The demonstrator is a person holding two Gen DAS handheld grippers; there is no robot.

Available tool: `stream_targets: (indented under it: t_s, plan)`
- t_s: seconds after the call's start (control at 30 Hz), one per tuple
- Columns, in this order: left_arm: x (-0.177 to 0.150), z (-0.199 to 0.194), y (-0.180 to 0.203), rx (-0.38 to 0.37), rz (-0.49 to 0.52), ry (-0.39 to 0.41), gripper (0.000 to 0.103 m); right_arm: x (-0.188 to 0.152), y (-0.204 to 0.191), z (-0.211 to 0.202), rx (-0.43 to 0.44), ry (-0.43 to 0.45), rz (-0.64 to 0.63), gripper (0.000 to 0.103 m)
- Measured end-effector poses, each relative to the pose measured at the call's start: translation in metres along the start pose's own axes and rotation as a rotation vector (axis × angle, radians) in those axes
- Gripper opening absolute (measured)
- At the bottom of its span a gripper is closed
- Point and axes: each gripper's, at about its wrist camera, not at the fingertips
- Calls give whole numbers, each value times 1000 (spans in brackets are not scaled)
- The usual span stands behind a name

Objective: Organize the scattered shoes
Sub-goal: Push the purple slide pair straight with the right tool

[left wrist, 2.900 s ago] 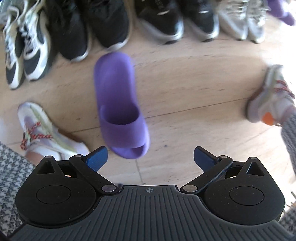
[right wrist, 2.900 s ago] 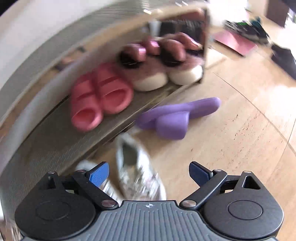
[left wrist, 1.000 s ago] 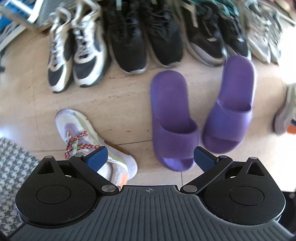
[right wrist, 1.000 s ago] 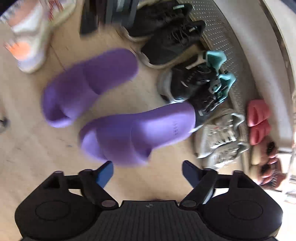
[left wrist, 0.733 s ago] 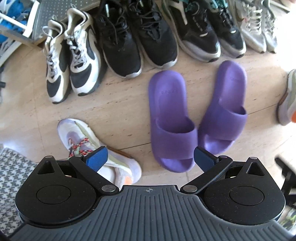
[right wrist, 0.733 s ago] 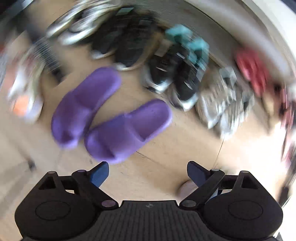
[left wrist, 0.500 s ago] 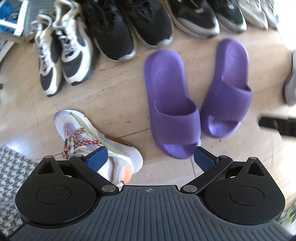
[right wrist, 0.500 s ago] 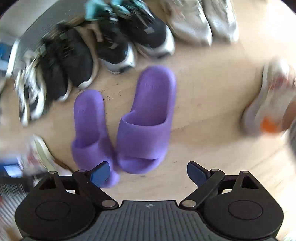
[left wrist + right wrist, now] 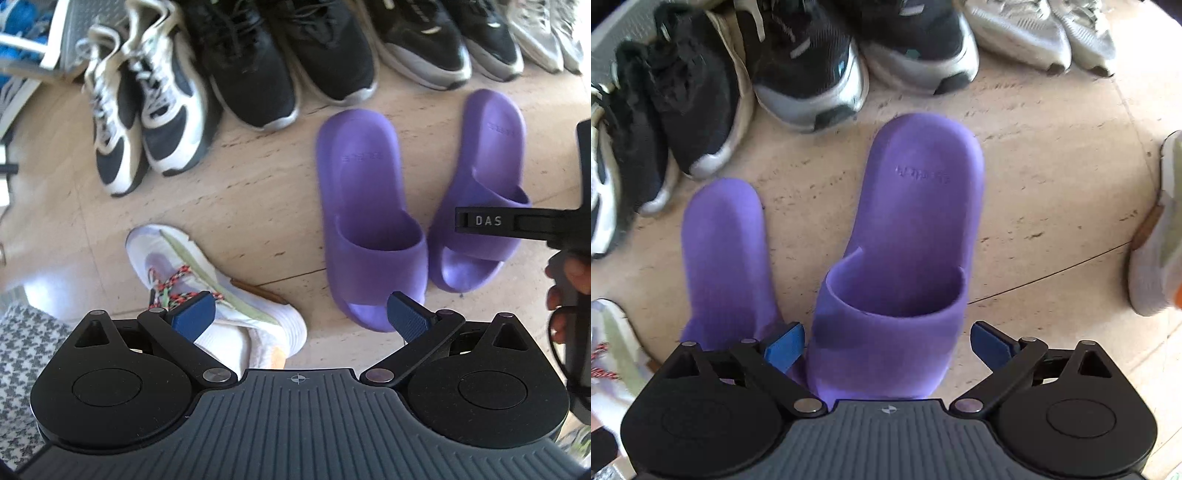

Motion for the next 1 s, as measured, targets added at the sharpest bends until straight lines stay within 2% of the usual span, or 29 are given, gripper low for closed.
stream_targets:
  t_s: [0.1,0.17,0.23,0.33,0.53,0.7,0.87,1.0]
  plan:
    - [1,2,-4,-8,-17,-11,101,2,-4,11,-21,-21,-29,101]
    - [2,1,-3,-9,-13,-11,101,1,-7,11,-49,-29,-105,99]
    - [2,-1,0,-11,-3,-4,101,-6,-16,11,-118,-48,-234,98]
    - [1,-6,5,-14,8,14,101,-21,-21,12,-150,-53,-320,98]
    - [-3,-4,7,-15,15,12,101,-32,-38,7,-112,-31,-413,98]
    - [-3,3,-3,-4,-25,-10,101,-29,-56,3,-131,9,-487,98]
    - [-1,1,-7,-18,-39,-3,101,-25,-67,8,-188,18,-563,98]
    - [0,-2,-5,-33,-29,5,101,-21,-68,15,-185,13,-562,99]
Point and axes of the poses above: each gripper's, at about its wrist camera, not at the fingertips, and z roughly the way its jaws point, y to its right, x to its top, and after that the axes turned 7 degrees about -y, right-handed
